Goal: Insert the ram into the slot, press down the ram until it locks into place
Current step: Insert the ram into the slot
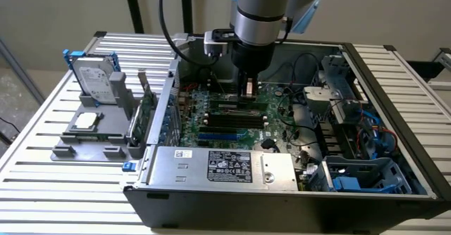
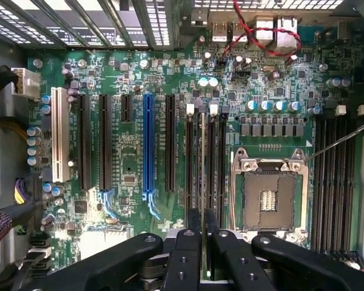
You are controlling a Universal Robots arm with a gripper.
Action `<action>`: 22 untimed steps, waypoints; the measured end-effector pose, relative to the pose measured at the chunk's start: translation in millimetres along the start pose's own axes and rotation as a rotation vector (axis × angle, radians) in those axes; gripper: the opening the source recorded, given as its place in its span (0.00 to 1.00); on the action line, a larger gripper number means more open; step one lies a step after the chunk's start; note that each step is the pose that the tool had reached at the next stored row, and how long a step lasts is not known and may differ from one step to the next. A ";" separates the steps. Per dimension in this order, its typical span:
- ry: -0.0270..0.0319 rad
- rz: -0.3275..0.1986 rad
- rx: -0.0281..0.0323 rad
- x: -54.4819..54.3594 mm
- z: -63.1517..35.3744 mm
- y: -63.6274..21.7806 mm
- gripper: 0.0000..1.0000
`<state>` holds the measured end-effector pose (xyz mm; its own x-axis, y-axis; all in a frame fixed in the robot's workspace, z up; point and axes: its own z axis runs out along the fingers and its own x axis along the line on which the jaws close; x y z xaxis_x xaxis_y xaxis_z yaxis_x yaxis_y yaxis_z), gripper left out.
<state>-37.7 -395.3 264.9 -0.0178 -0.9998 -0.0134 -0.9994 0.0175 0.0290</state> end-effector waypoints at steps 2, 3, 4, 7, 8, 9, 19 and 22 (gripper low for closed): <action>-0.0002 0.000 0.0007 0.0 3.7 -0.1 0.13; -0.0002 0.000 0.0012 0.1 5.5 -0.2 0.13; -0.0003 0.000 0.0017 0.1 7.3 -0.2 0.13; -0.0003 0.000 0.0045 0.2 12.8 -0.3 0.13; -0.0003 0.000 0.0067 0.3 14.5 -0.3 0.13; -0.0004 0.000 0.0082 0.5 15.5 -0.4 0.13; 0.0000 0.000 0.0087 1.3 20.3 0.5 0.13; 0.0001 0.000 0.0086 2.4 22.9 1.1 0.13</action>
<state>-39.5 -397.3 242.0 -0.0178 -0.9998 -0.0133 -0.9996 0.0175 0.0205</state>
